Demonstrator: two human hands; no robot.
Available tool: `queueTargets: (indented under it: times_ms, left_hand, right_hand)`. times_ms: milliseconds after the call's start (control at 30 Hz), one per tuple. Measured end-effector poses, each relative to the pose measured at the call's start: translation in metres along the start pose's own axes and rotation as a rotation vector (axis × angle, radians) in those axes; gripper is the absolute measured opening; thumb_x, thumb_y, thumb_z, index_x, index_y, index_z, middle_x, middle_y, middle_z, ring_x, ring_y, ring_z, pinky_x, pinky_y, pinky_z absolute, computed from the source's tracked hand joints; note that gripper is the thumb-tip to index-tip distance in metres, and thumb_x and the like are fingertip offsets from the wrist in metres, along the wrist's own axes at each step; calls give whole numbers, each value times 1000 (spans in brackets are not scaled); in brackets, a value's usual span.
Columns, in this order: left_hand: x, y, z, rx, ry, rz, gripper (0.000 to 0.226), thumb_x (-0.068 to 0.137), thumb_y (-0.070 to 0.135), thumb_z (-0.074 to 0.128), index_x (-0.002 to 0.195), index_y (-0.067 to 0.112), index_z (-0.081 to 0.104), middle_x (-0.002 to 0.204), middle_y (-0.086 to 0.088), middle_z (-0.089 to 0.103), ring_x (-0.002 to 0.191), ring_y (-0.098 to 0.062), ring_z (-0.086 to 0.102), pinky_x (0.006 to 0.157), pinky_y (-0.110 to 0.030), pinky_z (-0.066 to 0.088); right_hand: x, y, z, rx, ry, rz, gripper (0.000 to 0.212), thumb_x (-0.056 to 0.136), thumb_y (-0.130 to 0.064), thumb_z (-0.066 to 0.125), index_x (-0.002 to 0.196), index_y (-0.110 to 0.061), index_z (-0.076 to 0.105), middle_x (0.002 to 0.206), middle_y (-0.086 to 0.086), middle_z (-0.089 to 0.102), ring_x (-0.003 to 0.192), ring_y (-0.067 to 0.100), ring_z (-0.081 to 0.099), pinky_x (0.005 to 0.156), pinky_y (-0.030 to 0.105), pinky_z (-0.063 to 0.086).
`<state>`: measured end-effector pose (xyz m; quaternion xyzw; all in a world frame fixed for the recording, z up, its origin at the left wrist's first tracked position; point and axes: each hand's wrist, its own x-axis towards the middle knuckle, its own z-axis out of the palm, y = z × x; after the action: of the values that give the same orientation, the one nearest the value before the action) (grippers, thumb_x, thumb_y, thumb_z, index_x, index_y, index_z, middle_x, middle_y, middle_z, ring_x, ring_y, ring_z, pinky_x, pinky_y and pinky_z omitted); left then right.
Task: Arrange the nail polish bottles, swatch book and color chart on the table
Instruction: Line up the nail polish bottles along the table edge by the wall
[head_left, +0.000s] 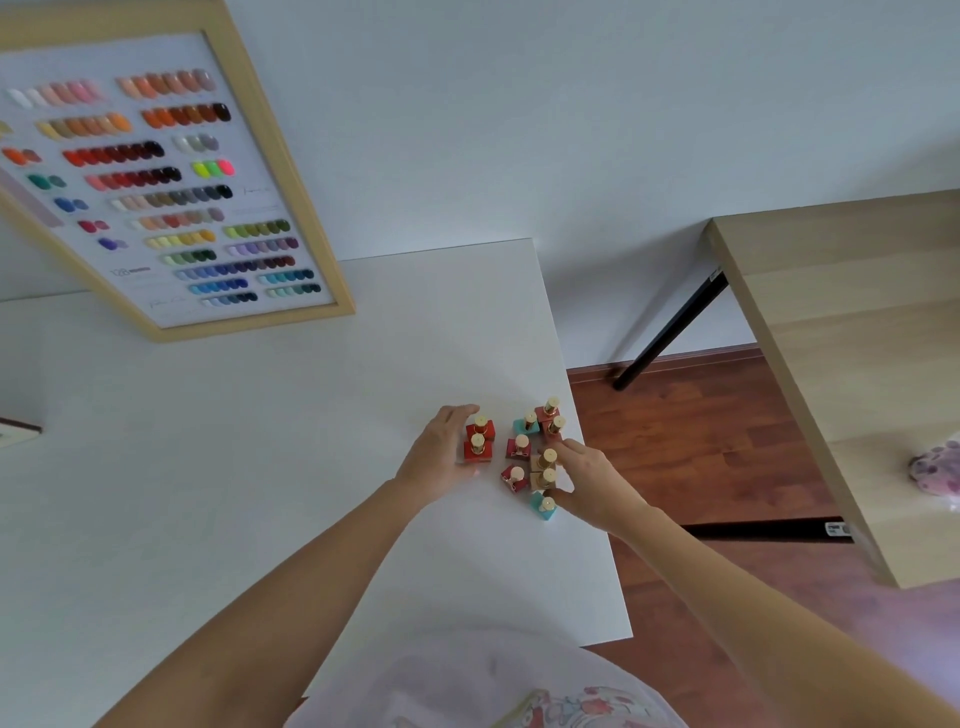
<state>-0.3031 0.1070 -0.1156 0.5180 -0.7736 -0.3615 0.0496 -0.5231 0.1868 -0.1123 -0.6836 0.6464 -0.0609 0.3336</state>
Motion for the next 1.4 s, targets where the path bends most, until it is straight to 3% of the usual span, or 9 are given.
queueTargets:
  times_ms: [233,367,567,733,833,967,1100,1233,1400]
  left_hand:
    - [12,2,4,-3,5,15,52,73,21,79,120,13,57,116,-10,61,107,-27,59,92,-39,50]
    - [15,-1,5,7,-2,25,51,76,21,77,122,14,56,119,-7,61,110,-24,58,96,-37,49]
    - [32,-3,-17,-68,82,52,48,75,20,79,119,13,60,114,-6,64,106,-22,60,95,-38,50]
    - [69,5,-43,-100,148,34,44,73,19,80,113,13,63,110,-7,66,100,-22,63,89,-38,55]
    - [88,9,-47,-126,148,24,43,71,17,81,110,13,64,107,-6,67,97,-20,64,86,-35,55]
    - [100,8,-37,-162,122,3,41,70,15,82,107,14,64,105,-5,67,97,-19,64,84,-31,55]
    - [106,2,-34,-188,121,-14,43,69,12,82,108,11,64,105,-6,67,97,-21,64,86,-36,55]
    - [112,-2,-37,-190,131,-30,42,70,12,81,107,10,64,105,-7,67,98,-22,64,87,-41,55]
    - [124,-1,-42,-149,150,-39,42,71,16,81,109,12,63,106,-6,67,98,-21,63,88,-39,55]
  right_hand:
    - [1,6,1,17,19,-55,42,81,-25,70,119,-17,54,114,0,60,94,16,58,85,29,51]
    - [-8,11,-11,55,56,-121,44,80,-24,72,120,-19,57,114,-3,61,95,14,59,86,27,51]
    - [-5,17,-59,202,251,-151,45,68,-15,81,109,-25,62,105,-18,60,88,3,63,79,5,45]
    - [41,15,-102,304,376,-179,33,68,-8,81,91,-25,63,97,-15,66,90,1,64,79,13,51]
    - [75,17,-105,417,266,-90,16,73,-25,80,84,-27,68,94,-15,71,87,4,65,80,18,50]
    - [102,35,-77,606,196,133,26,68,-33,83,90,-26,71,99,-8,73,96,9,67,91,36,54]
    - [111,44,-73,640,222,171,32,63,-45,82,91,-36,70,94,-18,73,91,1,68,84,27,56]
    - [118,46,-80,634,272,165,24,64,-42,82,83,-41,69,89,-24,72,85,-3,68,80,19,56]
    - [143,43,-93,553,338,86,21,71,-37,81,76,-30,62,88,-7,73,82,11,69,78,23,55]
